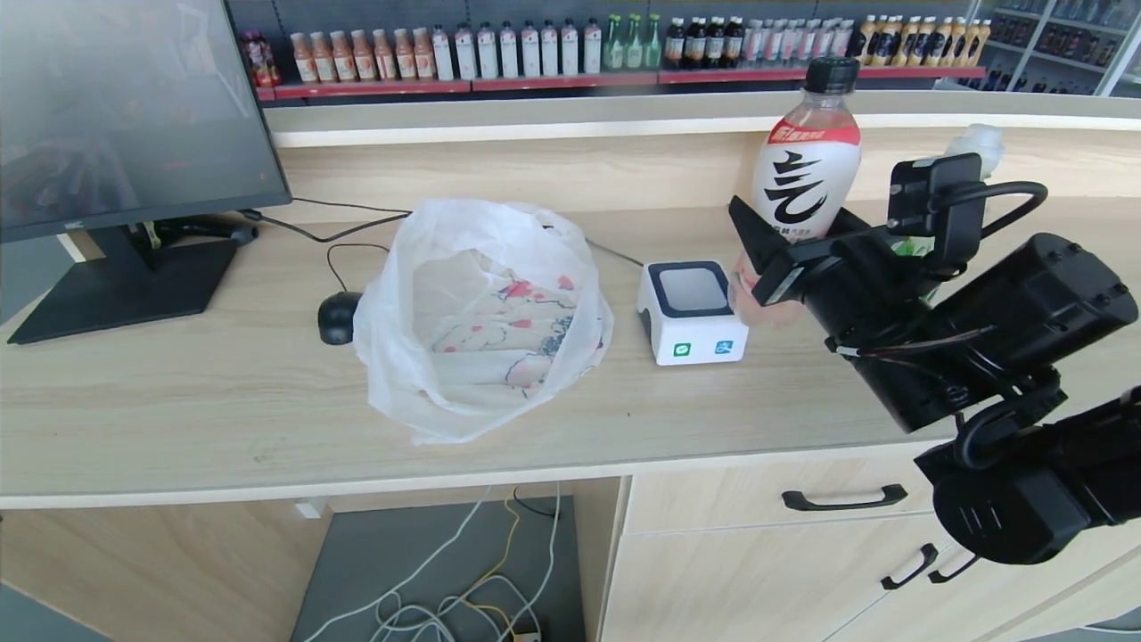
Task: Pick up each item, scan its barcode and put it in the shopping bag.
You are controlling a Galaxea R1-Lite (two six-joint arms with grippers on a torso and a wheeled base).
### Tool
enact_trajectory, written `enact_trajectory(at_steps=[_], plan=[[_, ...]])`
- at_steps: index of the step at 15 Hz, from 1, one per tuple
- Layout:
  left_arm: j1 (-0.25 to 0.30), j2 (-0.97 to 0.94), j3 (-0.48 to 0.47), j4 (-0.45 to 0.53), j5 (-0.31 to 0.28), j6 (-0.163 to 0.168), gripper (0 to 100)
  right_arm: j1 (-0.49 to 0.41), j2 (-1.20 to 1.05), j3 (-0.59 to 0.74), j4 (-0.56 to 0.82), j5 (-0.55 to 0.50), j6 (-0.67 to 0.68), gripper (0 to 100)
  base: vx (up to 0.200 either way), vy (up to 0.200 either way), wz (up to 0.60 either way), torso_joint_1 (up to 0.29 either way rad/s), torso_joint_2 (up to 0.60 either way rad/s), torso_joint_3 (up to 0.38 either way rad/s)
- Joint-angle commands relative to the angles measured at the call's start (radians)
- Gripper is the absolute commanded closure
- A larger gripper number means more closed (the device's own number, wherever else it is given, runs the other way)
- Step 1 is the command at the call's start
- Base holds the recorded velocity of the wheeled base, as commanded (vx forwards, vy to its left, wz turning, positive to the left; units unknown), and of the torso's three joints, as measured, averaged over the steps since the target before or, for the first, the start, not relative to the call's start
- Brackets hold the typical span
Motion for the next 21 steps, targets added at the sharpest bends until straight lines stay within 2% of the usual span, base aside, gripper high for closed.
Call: enact_trajectory(at_steps=[1,13,21], plan=[[0.001,0.0,0.0,0.0,0.0,0.0,0,-0.006,0.011,-0.007,0.002,-0.002,0.0,100,0.0,0.2,0.0,-0.002,-0.01,-0.002],[0.001,0.0,0.0,0.0,0.0,0.003,0,-0.006,0.026,-0.081,0.002,-0.005,0.009,100,0.0,0.2,0.0,0.006,0.01,0.002],[0.001,0.0,0.0,0.0,0.0,0.001,0,0.011,0.002,-0.089,0.002,-0.006,0.004,100,0.0,0.0,0.0,0.0,0.0,0.0]])
